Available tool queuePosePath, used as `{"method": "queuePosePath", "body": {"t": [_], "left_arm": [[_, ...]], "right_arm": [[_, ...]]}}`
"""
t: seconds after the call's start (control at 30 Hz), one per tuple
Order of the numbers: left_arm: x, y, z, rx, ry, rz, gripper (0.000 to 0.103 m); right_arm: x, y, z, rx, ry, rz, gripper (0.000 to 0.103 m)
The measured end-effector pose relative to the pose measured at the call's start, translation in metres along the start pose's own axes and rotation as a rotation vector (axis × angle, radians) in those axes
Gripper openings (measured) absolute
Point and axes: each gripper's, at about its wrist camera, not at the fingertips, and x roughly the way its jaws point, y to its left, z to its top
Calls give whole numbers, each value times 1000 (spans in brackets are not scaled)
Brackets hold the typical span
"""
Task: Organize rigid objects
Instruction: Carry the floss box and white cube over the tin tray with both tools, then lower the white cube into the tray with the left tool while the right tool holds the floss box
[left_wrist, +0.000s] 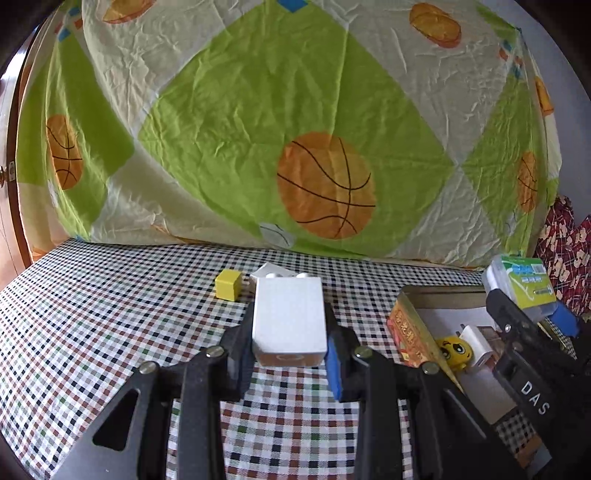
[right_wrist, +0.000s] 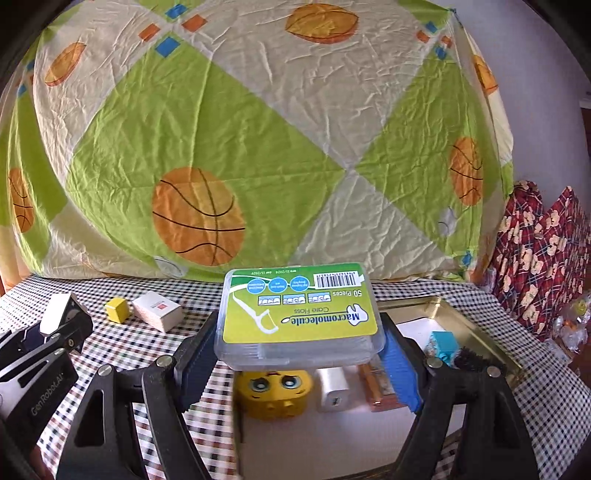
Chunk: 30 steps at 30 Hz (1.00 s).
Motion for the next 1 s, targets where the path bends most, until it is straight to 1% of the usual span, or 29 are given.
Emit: {"method": "queuePosePath", "body": {"t": [0.37, 0.8, 1.0], "left_arm": [[2, -59, -4, 52, 5, -72, 31], [8, -121, -8, 112, 14, -137, 31], [12, -149, -11, 142, 24, -166, 31]], "right_arm": [[9, -61, -1, 44, 0, -87, 82], [22, -112, -2, 42, 7, -159, 82], [32, -132, -2, 41, 28, -183, 82]]}}
